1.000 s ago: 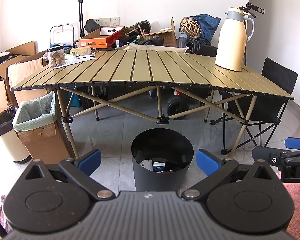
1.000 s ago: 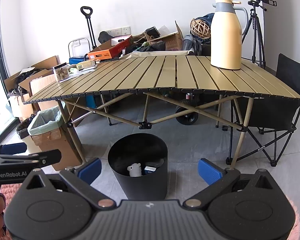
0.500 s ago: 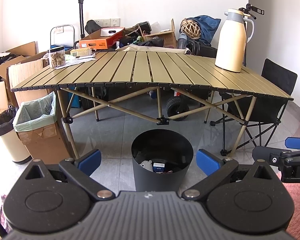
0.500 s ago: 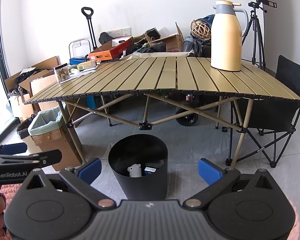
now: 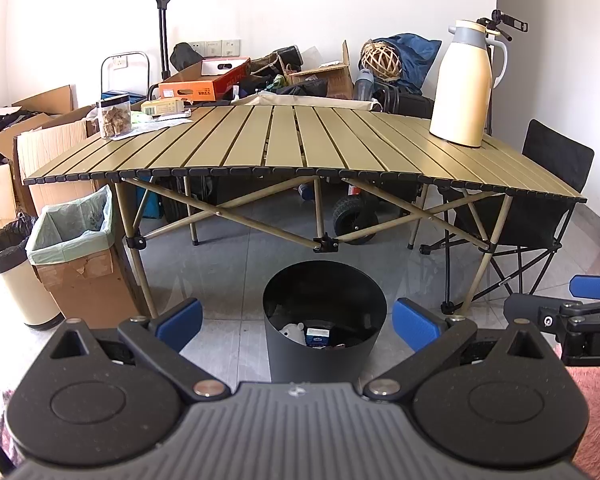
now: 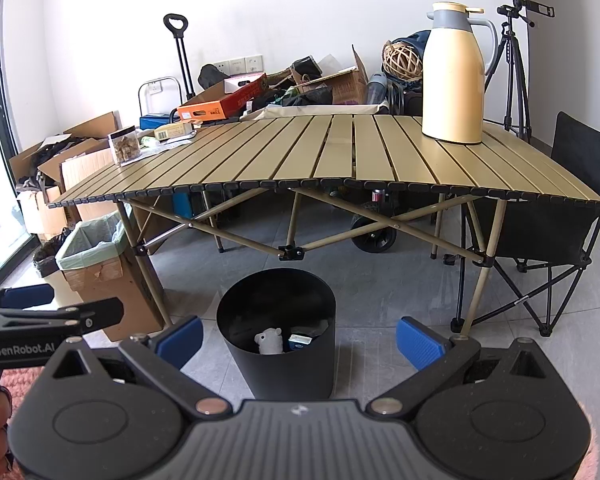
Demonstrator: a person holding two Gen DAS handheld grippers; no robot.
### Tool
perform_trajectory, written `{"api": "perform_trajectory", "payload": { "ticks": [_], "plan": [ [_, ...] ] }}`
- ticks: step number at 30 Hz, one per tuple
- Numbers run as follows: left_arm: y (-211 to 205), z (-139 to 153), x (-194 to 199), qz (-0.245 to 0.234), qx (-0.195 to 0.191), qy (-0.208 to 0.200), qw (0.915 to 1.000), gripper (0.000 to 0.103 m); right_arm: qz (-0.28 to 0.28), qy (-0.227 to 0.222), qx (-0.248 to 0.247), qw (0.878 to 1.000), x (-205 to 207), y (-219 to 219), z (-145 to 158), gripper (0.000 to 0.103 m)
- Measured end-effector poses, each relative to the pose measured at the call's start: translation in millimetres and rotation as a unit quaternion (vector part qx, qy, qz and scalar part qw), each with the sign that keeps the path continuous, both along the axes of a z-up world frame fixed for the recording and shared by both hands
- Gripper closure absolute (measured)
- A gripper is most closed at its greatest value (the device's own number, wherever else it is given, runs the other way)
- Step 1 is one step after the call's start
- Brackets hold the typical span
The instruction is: Collect trash
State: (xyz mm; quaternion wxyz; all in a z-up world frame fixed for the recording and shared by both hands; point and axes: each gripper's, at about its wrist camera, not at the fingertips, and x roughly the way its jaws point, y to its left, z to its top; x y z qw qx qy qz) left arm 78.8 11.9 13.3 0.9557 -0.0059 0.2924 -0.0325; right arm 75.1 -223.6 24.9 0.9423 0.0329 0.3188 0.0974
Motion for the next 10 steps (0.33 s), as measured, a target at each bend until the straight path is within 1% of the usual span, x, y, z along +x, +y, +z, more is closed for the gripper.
{"api": "perform_trajectory", "payload": {
  "ticks": [4,8,10],
  "plan": [
    [0.8,-0.6,1.1,-0.002,-0.004,-0.003,1.0,0.0,0.001,0.001,-0.001,1.0,-0.1,-0.4,0.5,0.0],
    [-1.6,-2.1,0.5,0.0,0.005,-0.012,0.9999,0.0,0.001,0.003,-0.001,1.0,0.7,-1.9,0.4,0.0],
    [-1.9,-2.2,2.6,-0.006,-0.001,-0.011,0.9999,0.0,0.002,0.005,0.001,1.0,2.6,-2.4,-0.9,0.0]
  ]
}}
